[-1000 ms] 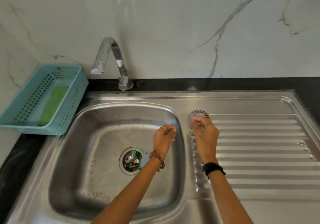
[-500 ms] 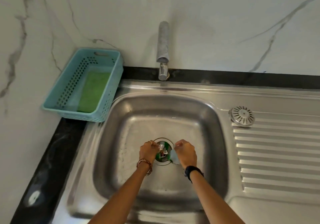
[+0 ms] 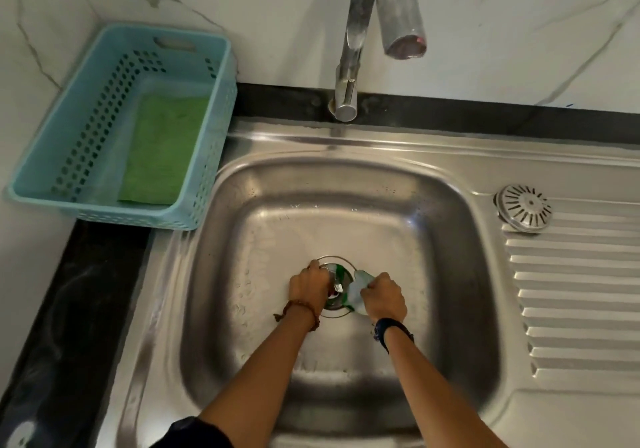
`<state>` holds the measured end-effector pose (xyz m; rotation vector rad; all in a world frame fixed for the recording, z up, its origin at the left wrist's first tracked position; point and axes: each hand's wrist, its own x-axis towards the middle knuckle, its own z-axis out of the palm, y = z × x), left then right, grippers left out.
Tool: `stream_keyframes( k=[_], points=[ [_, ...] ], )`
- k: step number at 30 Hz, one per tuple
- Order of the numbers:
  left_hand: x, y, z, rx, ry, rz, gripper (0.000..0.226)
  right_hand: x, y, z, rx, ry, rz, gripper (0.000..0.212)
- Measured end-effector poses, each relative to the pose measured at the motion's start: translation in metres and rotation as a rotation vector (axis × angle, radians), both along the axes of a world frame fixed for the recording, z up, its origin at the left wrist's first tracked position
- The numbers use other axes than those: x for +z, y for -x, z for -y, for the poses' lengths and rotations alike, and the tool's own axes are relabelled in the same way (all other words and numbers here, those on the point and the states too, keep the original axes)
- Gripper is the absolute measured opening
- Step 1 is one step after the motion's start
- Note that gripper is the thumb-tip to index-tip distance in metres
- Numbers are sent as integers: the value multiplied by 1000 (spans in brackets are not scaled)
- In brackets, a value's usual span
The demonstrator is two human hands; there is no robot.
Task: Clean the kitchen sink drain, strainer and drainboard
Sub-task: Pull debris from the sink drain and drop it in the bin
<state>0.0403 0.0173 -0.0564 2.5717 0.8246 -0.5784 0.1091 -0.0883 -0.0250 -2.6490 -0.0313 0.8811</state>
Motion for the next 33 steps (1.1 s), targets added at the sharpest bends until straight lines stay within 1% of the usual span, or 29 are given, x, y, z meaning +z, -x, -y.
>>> stream_keyframes(
  k=[3, 6, 8, 11, 13, 15, 19, 21, 23, 26, 29, 33],
  points=[
    [1, 2, -1, -66, -14, 14, 28, -1, -1, 2, -25, -20, -2, 27],
    [10, 9, 1, 2, 0, 79, 28, 2, 2, 6, -84, -90, -16, 25],
    [22, 14, 3, 111, 14, 141, 21, 7, 4, 10, -138, -169, -18, 19],
    [49, 27, 9, 281, 64, 256, 23, 25, 13, 19, -249, -352, -21, 13],
    [69, 36, 13, 407, 103, 327, 23, 41, 20, 25, -326, -499, -57, 11],
    [89, 53, 21, 555, 185, 418, 22, 61, 30, 34, -343, -624, -126, 11],
    [126, 101, 52, 799, 350, 633, 18, 107, 62, 53, -338, -831, -342, 7],
    [146, 129, 75, 893, 383, 751, 11, 128, 86, 64, -285, -905, -433, 13],
    [169, 156, 96, 925, 387, 870, 6, 147, 112, 74, -217, -976, -499, 13],
    [200, 204, 123, 981, 317, 982, 9, 171, 157, 85, -104, -1046, -587, 16],
    [218, 265, 149, 1125, 271, 1050, 10, 187, 205, 92, 75, -1049, -652, 19],
    [207, 362, 194, 1356, 213, 1110, 10, 178, 277, 98, 339, -972, -749, 21]
  ],
)
